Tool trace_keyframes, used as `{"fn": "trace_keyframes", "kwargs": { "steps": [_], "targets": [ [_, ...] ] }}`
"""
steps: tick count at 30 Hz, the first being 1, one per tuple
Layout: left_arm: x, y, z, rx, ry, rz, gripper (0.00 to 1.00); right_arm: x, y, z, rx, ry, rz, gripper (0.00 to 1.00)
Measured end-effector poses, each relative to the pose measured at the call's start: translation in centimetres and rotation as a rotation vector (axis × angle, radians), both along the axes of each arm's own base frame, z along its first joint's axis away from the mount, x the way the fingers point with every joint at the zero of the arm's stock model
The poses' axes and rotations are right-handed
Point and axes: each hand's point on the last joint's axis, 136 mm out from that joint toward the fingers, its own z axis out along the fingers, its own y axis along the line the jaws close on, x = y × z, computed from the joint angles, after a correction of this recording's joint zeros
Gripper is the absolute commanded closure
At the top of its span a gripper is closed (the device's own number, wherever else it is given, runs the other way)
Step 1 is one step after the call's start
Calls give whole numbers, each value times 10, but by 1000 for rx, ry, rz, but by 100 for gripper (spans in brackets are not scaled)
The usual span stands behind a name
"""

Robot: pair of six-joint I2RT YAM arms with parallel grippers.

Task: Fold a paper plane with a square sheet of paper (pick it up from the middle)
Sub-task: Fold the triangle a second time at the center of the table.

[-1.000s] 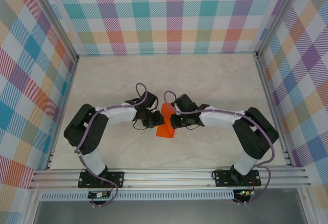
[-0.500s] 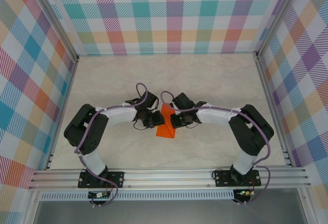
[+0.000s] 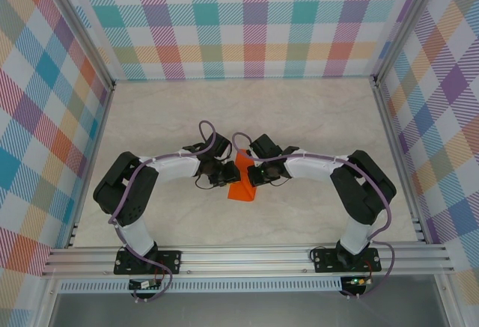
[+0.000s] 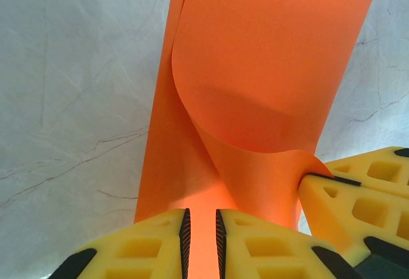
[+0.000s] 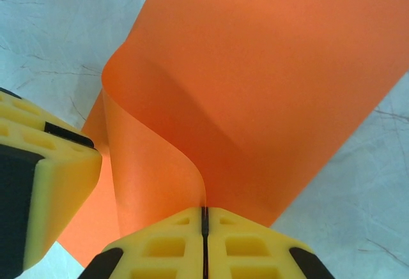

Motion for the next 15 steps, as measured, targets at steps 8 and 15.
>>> {"fn": "trace_keyframes", "kwargs": {
  "steps": [8,15],
  "targets": [
    [3,0,8,-7,-25,4,79,0,-2,-1,-13,-2,-2,92],
    [4,1,10,-5,-34,8,79,-2,-5,-3,-25,4,-1,92]
  ]
}}
